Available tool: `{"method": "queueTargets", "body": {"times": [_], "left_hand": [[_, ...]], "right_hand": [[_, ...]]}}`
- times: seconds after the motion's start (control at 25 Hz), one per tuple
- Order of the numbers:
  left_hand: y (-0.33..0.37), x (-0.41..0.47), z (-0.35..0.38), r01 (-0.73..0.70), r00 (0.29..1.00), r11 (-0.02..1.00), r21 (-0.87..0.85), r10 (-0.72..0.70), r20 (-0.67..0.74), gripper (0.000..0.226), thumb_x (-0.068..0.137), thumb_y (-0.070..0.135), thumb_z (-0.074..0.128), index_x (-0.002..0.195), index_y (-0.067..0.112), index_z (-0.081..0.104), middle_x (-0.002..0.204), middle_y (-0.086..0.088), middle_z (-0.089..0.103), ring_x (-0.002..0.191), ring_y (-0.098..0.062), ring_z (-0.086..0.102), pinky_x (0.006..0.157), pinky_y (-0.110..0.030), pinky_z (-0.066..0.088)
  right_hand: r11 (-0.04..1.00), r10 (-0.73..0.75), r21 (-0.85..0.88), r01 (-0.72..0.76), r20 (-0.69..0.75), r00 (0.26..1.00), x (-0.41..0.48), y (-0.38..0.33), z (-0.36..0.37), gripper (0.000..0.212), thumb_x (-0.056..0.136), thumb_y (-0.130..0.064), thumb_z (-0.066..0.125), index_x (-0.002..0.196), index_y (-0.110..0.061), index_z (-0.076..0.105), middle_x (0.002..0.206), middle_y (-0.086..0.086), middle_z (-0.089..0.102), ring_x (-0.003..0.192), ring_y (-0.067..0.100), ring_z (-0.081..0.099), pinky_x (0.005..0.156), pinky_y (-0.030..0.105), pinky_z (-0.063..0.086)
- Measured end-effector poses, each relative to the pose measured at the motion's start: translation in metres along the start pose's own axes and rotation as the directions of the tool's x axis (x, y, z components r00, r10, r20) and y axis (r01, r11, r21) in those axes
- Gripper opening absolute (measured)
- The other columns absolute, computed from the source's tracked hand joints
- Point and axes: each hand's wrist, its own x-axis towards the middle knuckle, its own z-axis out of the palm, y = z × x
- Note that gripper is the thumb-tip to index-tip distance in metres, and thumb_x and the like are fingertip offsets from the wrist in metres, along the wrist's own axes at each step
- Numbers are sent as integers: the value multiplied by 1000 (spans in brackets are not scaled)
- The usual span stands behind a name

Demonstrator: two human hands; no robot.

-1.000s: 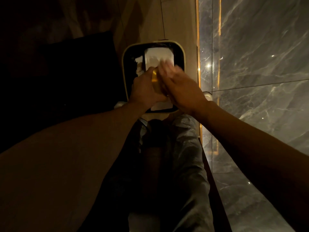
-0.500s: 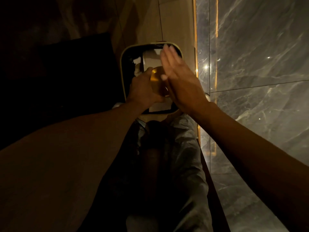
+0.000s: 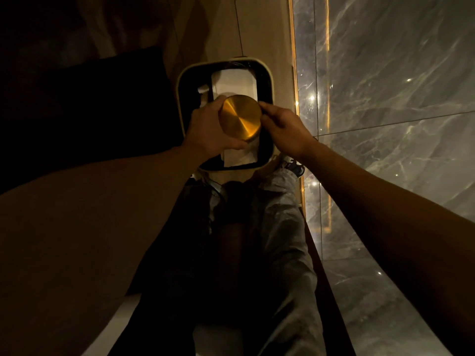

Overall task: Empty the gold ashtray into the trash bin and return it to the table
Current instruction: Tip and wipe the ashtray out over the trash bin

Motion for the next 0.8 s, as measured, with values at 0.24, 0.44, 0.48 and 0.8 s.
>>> {"method": "queueTargets", "body": {"times": [0.24,0.44,0.48,0.8], "left_hand": [[10,4,-7,131,982,947,-292,-84,169,76,55,24,94,123,14,62,115,1,68,104,-9,62,74,-14,51],[18,-4,-7,378,912,715,-589,-177,370,29,77,21,80,98,3,71,87,-2,73,79,-12,68,64,-17,54],[19,-7,-7,425,898,622,-658,-197,394,30,82,26,76,104,7,70,95,-2,73,89,-12,67,70,-18,54],[42,-26,-11,536,838,280,-796,-290,462,48,94,57,48,131,25,51,135,-6,55,110,-21,59,67,-37,59]], "right_hand": [[948,65,315,-38,-77,995,-1,-3,2,35,103,-11,37,136,-10,50,130,5,61,120,4,56,103,17,43],[930,131,359,-82,-115,985,-6,-15,-8,32,101,-19,46,117,6,60,104,11,62,98,12,59,93,26,48],[930,143,355,-94,-113,983,-8,-17,-12,33,101,-23,48,109,7,61,98,9,61,93,12,58,89,28,49],[941,114,334,-50,-176,978,-31,-37,-26,25,97,-10,53,122,-7,58,126,21,57,116,34,56,93,44,54]]}}
